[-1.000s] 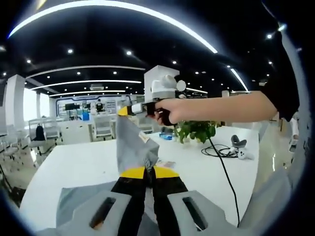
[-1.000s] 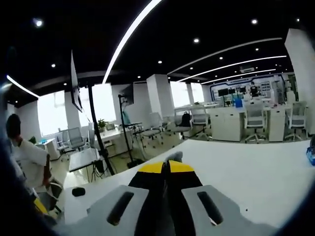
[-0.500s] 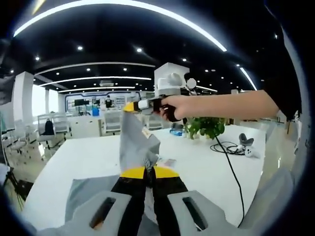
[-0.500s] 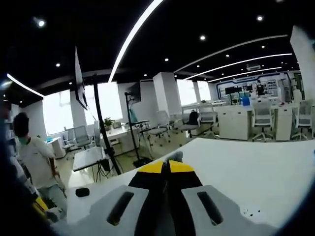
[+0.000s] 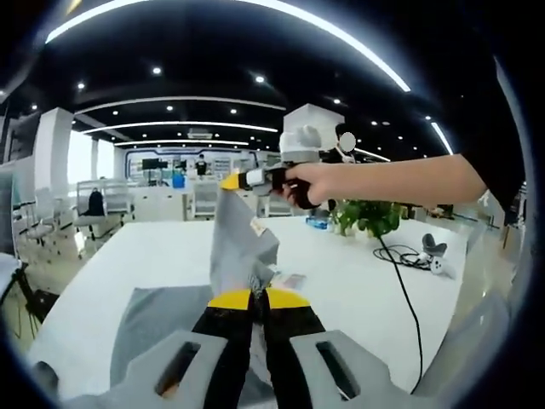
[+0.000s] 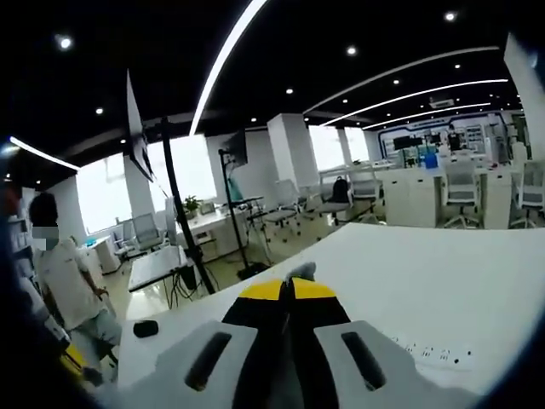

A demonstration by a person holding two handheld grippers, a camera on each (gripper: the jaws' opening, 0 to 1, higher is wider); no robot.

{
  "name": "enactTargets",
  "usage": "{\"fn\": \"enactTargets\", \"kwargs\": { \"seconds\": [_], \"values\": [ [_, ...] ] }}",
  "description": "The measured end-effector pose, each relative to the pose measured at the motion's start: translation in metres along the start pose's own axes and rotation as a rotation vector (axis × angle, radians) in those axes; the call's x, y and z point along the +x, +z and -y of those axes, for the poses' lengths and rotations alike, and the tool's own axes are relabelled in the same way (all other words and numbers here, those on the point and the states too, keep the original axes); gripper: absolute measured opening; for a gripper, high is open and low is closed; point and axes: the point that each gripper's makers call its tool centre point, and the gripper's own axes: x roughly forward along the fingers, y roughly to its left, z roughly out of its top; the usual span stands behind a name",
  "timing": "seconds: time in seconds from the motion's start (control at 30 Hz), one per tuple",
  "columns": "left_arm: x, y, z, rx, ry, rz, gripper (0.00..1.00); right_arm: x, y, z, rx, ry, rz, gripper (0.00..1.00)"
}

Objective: Fold the towel on the table until its edges align and the towel forms a compact rectangular stack.

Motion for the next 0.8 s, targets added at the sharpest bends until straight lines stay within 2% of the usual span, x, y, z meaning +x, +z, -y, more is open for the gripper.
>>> {"fn": "enactTargets", "kwargs": {
  "seconds": [0.23,0.43,0.53,0.67,0.8],
  "values": [
    [-0.006,-0.016,-0.023,-0.037,0.041,-0.008,0.04,0.019,-0.019,-0.004,0.010,0.005,-0.030,0.00],
    [-0.010,-0.030,-0.034,-0.066,0.065,-0.013,0.04,0.041,-0.032,-0.009,0.008,0.012,-0.053,0.00],
    [-0.012,-0.043,-0.042,-0.094,0.088,-0.027,0.04,0.054,-0.047,-0.013,0.015,0.017,-0.071,0.00],
    [-0.018,-0.063,-0.056,-0.139,0.124,-0.046,0.04,0.062,-0.064,-0.023,-0.021,0.015,-0.098,0.00],
    [-0.025,-0.076,-0.068,-0.150,0.157,-0.064,0.04,0.078,-0.082,-0.031,0.002,0.022,-0.116,0.00]
  ]
}}
